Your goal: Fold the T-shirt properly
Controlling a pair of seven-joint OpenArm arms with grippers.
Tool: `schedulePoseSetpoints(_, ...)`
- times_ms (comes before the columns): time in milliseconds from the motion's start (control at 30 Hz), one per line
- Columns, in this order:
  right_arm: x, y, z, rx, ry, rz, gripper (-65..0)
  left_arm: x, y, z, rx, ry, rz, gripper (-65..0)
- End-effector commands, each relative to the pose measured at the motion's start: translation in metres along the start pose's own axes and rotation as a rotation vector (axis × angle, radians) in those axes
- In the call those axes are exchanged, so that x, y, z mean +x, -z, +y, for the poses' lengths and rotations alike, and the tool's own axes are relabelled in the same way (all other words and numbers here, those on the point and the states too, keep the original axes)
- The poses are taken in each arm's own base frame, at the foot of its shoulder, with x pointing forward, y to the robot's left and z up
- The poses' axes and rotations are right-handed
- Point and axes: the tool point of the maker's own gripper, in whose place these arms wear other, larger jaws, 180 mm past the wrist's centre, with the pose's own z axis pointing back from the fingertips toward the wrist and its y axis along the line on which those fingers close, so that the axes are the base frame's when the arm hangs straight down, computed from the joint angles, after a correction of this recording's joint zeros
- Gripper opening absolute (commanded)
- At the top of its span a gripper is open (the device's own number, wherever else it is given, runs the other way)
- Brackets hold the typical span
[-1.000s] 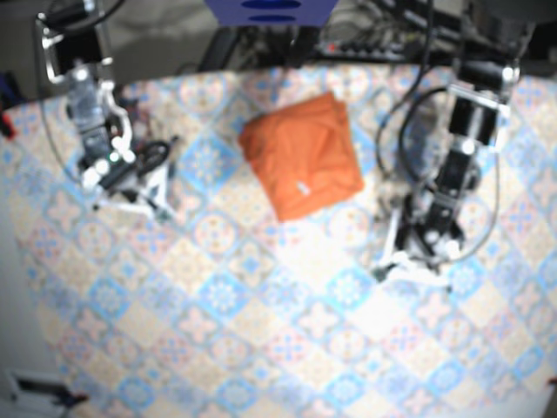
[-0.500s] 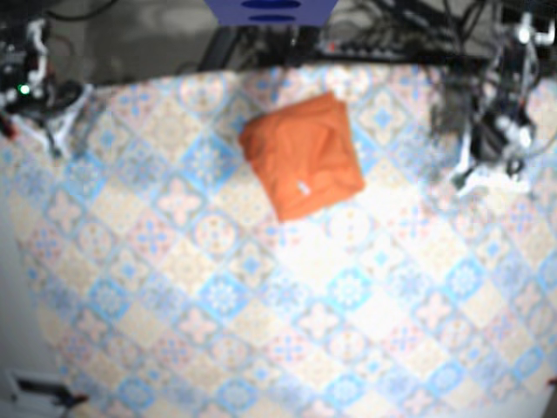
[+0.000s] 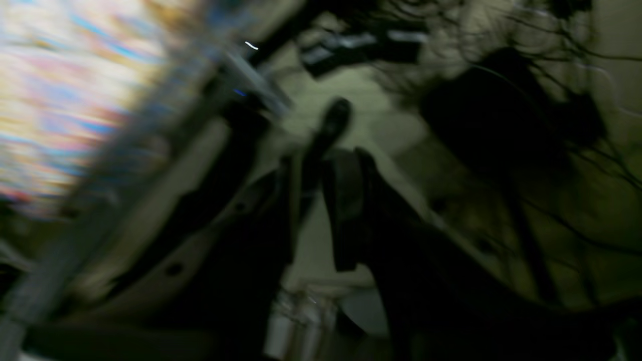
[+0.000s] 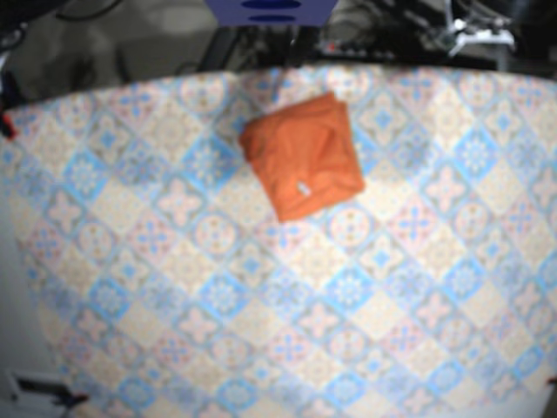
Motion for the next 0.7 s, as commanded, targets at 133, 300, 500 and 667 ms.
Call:
schedulePoseSetpoints(133, -0.054, 0.012, -0.014, -0.124, -0.047, 0.174, -63.9, -0.057, 0.044, -0.042, -0.170, -0.125, 0.073, -53.8)
schedulePoseSetpoints(300, -0.115, 0.050, 0.009, -0.063, -0.023, 0.276, -63.9, -0.102, 0.087, -0.084, -0.289, -0.232, 0.154, -53.8)
schedulePoseSetpoints(500, -0.181, 0.098, 0.064, 0.098, 0.049, 0.365, -63.9, -0.124, 0.139, -0.100, -0.258, -0.297, 0.210, -53.8)
schedulePoseSetpoints(667, -0.196, 0.129, 0.131, 0.246, 0.079, 0.379, -63.9, -0.099, 0.173, -0.078, -0.140, -0.335, 0.195, -53.8)
